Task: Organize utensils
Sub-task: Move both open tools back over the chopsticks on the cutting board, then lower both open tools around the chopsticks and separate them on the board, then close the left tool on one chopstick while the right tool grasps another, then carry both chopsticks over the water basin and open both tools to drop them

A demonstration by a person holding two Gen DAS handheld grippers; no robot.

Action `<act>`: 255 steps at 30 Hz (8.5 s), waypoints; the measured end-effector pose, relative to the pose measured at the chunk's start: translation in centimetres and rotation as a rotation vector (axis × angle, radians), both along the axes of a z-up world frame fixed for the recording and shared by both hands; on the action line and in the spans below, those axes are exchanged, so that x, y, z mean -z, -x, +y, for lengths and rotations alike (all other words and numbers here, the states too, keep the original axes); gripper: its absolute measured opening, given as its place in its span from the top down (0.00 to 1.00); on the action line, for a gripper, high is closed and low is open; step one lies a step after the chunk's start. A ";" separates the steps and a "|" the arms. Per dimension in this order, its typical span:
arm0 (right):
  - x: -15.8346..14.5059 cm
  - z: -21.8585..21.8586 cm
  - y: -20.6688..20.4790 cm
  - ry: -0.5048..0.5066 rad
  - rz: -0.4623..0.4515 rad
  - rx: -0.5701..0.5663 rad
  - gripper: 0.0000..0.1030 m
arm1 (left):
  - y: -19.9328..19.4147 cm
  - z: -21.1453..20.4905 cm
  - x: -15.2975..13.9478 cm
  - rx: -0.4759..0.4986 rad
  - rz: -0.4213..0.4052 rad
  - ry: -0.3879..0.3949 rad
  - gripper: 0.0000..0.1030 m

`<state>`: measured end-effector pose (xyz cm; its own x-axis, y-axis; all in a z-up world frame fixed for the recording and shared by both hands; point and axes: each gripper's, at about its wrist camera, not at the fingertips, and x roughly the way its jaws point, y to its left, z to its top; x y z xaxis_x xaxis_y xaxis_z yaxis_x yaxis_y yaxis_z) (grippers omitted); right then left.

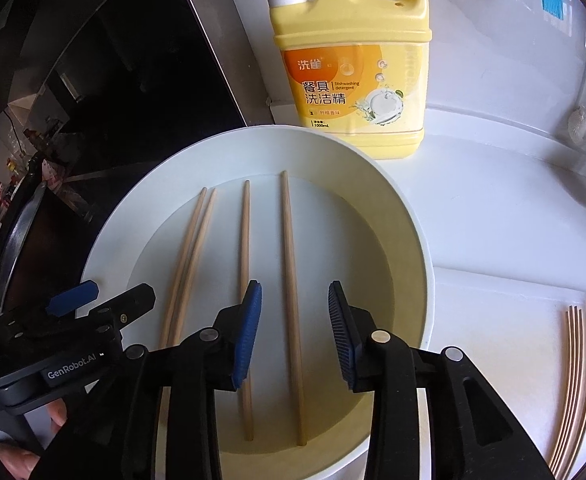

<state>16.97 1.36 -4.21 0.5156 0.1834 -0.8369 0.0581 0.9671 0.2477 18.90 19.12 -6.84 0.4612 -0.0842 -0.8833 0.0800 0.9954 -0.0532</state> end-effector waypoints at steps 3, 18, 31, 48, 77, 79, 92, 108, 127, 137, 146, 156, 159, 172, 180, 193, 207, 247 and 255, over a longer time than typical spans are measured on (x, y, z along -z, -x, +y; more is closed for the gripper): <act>-0.4 -0.1 0.6 0.004 -0.011 -0.001 0.61 | 0.7 0.2 -0.6 -0.012 -0.011 -0.004 0.18; -2.5 -1.7 5.0 0.001 -0.053 0.009 0.37 | 4.8 -0.6 -3.5 -0.032 -0.067 -0.012 0.11; -3.0 -7.5 12.8 0.032 -0.094 0.079 0.36 | 9.1 -6.7 -5.1 0.043 -0.096 0.001 0.07; -0.2 -22.7 23.1 0.200 -0.034 0.219 0.36 | 16.4 -20.9 -3.6 0.228 -0.125 0.069 0.06; 6.3 -25.1 20.5 0.265 -0.054 0.093 0.50 | 18.1 -26.6 2.8 0.213 -0.065 -0.011 0.06; 6.3 -25.2 20.4 0.255 -0.063 0.079 0.58 | 18.1 -27.0 3.0 0.219 -0.064 -0.004 0.06; 6.2 -26.9 20.3 0.230 -0.077 0.080 0.64 | 17.8 -29.2 4.5 0.232 -0.052 0.012 0.06; 6.4 -27.8 21.1 0.218 -0.077 0.113 0.64 | 17.3 -30.3 6.0 0.246 -0.037 -0.018 0.06; 6.5 -27.8 20.9 0.220 -0.074 0.110 0.64 | 17.2 -30.2 6.4 0.242 -0.048 0.009 0.05; 6.6 -27.7 19.3 0.245 -0.068 0.055 0.64 | 16.8 -30.9 6.7 0.210 -0.072 -0.036 0.05; 6.6 -27.2 18.2 0.245 -0.062 0.005 0.67 | 16.9 -31.5 6.1 0.227 -0.108 -0.032 0.31; 6.4 -25.7 18.1 0.265 -0.064 -0.019 0.94 | 17.0 -32.3 5.6 0.261 -0.113 -0.026 0.92; 6.3 -26.1 18.3 0.225 -0.064 0.013 0.94 | 17.0 -31.9 5.5 0.267 -0.098 -0.004 0.93; 3.2 -25.8 20.9 0.045 -0.094 0.140 0.94 | 17.7 -27.6 2.7 0.311 -0.069 0.056 0.93; -1.3 -21.8 20.4 -0.001 -0.139 0.135 0.94 | 17.6 -21.6 -2.4 0.267 -0.150 0.079 0.93; -6.7 -8.6 11.4 -0.042 -0.233 -0.081 0.94 | 12.4 -6.7 -7.7 0.062 -0.228 0.110 0.93; -3.7 1.2 0.2 -0.096 -0.139 -0.133 0.94 | 1.9 -1.2 -5.1 0.042 -0.139 0.153 0.93; 1.0 0.5 -1.9 -0.067 0.039 -0.015 0.86 | -2.0 -0.6 0.0 -0.001 -0.029 0.043 0.35; 0.2 -0.3 -0.5 -0.078 0.011 -0.003 0.78 | -1.0 0.4 -1.0 -0.044 -0.042 0.024 0.25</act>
<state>17.44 1.04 -4.42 0.5063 0.2494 -0.8255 0.0586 0.9451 0.3214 19.86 19.55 -5.85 0.5013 -0.0839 -0.8612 0.0391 0.9965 -0.0743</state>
